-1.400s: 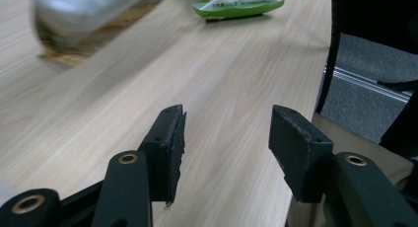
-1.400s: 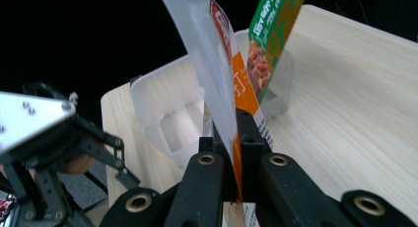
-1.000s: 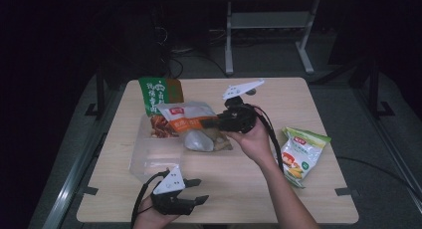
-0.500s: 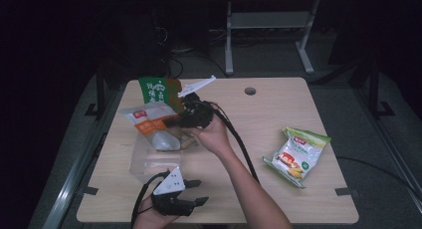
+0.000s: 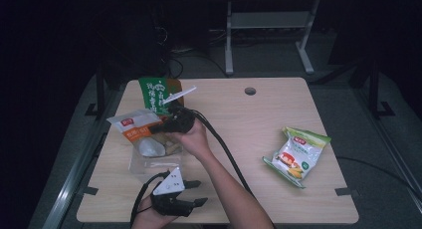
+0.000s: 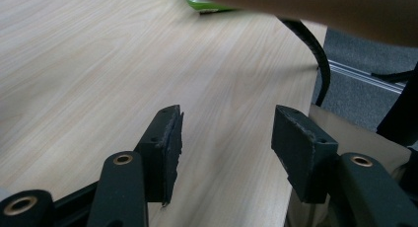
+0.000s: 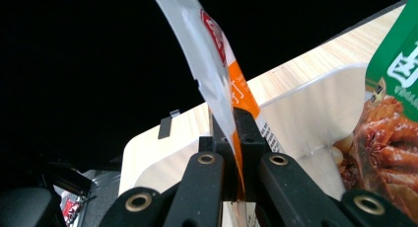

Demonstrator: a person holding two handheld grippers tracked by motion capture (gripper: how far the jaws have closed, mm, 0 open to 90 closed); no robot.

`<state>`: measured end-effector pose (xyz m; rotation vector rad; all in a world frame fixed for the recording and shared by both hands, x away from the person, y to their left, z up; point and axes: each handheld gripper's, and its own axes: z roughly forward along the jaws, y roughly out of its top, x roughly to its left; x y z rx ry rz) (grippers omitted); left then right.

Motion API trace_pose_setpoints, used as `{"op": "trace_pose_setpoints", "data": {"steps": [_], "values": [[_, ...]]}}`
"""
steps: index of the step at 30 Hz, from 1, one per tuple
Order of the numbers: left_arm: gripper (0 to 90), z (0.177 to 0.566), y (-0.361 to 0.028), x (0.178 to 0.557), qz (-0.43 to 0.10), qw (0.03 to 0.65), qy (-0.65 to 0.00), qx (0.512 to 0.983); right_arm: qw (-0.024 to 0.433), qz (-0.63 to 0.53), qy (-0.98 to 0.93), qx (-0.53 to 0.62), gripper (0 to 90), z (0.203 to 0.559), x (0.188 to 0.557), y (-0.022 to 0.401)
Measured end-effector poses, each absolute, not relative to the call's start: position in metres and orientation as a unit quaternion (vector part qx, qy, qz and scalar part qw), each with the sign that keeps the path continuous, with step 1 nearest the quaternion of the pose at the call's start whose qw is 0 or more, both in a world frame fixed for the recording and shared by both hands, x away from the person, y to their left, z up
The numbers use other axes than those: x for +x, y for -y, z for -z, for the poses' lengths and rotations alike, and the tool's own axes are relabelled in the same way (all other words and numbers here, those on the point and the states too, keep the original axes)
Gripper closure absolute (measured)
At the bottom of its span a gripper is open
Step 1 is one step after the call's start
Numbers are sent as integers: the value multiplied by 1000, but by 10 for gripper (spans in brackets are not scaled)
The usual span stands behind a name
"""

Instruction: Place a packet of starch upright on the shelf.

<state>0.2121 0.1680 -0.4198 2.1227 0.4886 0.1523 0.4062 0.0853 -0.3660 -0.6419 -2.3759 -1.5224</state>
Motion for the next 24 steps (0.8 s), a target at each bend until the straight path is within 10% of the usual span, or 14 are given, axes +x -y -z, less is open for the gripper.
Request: {"op": "trace_pose_setpoints", "data": {"steps": [24], "values": [[446, 422, -166, 213, -65, 455, -196, 866, 94, 491, 831, -243, 890, 390, 406, -59]]}}
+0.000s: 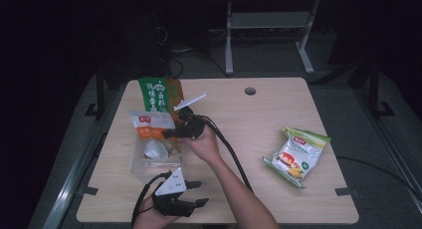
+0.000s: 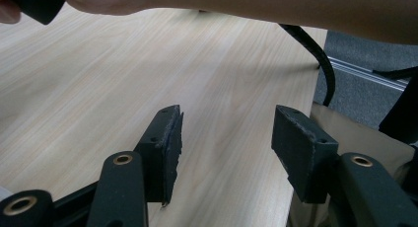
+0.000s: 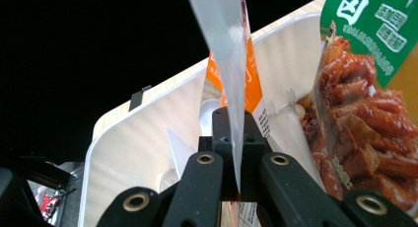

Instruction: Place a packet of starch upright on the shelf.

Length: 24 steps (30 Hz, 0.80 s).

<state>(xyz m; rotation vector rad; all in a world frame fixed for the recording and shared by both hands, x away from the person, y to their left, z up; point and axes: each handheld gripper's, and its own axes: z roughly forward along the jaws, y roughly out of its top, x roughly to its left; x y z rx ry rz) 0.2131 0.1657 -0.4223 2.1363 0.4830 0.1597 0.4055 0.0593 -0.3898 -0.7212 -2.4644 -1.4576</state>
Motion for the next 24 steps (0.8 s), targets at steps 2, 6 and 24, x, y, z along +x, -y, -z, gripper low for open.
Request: {"op": "trace_pose_setpoints", "data": {"steps": [2, 6, 24], "values": [[443, 422, -166, 213, -65, 456, -196, 866, 94, 490, 832, -244, 889, 389, 406, -59], [431, 422, -166, 213, -67, 456, -199, 865, 96, 490, 830, -247, 841, 388, 405, -59], [396, 423, -165, 216, -68, 453, -203, 865, 84, 488, 836, -235, 656, 364, 392, -16]]}}
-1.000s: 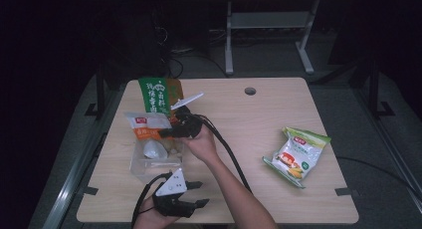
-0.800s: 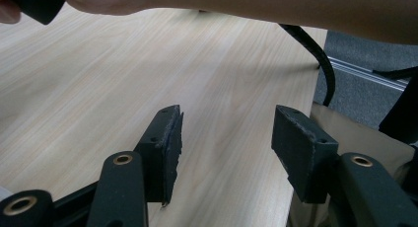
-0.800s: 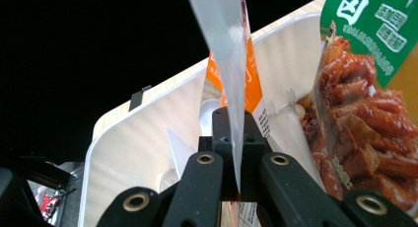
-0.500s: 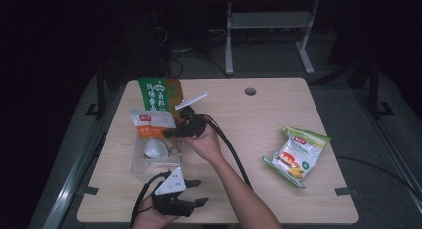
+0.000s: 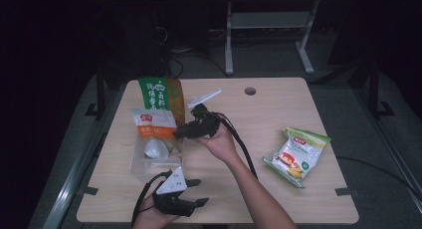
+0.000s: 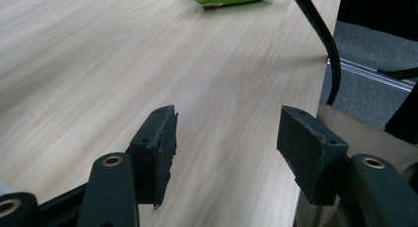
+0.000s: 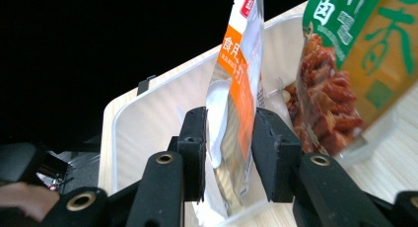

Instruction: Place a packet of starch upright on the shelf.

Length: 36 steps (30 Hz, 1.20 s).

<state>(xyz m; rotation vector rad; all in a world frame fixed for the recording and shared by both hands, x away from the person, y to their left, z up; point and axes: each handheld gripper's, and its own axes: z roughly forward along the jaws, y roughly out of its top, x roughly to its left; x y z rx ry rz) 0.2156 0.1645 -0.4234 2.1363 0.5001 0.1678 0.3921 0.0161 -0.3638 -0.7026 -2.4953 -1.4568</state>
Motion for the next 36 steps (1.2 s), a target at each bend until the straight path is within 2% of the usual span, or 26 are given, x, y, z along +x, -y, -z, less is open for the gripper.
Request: {"op": "trace_pose_setpoints", "data": {"steps": [15, 25, 36], "values": [[395, 425, -163, 216, -68, 447, -202, 869, 80, 489, 832, -249, 617, 358, 376, 33], [395, 426, -161, 215, -69, 450, -202, 867, 71, 500, 815, -283, 592, 366, 364, 88], [393, 427, -160, 216, -66, 444, -191, 873, 57, 487, 814, -311, 545, 378, 349, 129]]}}
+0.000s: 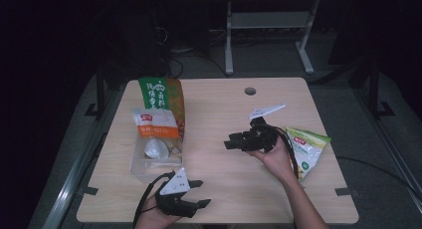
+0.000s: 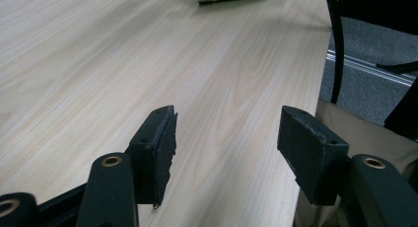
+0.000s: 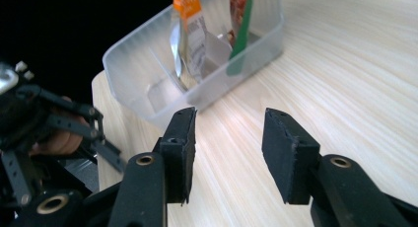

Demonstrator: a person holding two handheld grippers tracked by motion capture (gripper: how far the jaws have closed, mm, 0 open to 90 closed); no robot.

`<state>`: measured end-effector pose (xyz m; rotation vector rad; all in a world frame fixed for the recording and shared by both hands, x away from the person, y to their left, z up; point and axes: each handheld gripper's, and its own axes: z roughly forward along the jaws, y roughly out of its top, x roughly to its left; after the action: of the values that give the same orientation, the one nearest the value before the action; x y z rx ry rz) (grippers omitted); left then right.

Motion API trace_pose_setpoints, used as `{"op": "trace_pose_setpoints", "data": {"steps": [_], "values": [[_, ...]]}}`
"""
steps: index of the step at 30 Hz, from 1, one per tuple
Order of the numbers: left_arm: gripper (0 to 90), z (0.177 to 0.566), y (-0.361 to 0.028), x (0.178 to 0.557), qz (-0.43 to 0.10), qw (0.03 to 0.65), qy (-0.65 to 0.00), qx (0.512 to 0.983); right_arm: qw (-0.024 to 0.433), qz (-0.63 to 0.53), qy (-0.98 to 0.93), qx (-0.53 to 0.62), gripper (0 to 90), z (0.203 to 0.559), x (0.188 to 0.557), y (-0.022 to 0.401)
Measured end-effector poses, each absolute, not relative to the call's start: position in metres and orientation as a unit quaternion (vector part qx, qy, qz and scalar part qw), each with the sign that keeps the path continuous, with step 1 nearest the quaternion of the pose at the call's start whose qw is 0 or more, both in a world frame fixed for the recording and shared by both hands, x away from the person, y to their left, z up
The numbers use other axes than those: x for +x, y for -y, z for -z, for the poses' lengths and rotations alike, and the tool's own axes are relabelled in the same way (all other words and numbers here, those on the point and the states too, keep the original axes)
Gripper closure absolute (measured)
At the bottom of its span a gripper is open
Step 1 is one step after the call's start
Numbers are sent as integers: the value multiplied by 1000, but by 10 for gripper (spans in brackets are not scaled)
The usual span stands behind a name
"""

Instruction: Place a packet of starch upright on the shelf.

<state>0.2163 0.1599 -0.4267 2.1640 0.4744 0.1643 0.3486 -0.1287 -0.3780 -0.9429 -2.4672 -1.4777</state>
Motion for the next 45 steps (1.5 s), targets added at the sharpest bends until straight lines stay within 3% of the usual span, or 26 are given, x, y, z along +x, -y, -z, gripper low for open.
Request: {"op": "trace_pose_setpoints", "data": {"steps": [28, 45], "values": [[364, 429, -157, 217, -60, 442, -194, 874, 47, 490, 784, -378, 481, 416, 298, 213], [373, 430, -154, 218, -54, 440, -188, 876, 6, 492, 748, -445, 469, 409, 281, 279]]}}
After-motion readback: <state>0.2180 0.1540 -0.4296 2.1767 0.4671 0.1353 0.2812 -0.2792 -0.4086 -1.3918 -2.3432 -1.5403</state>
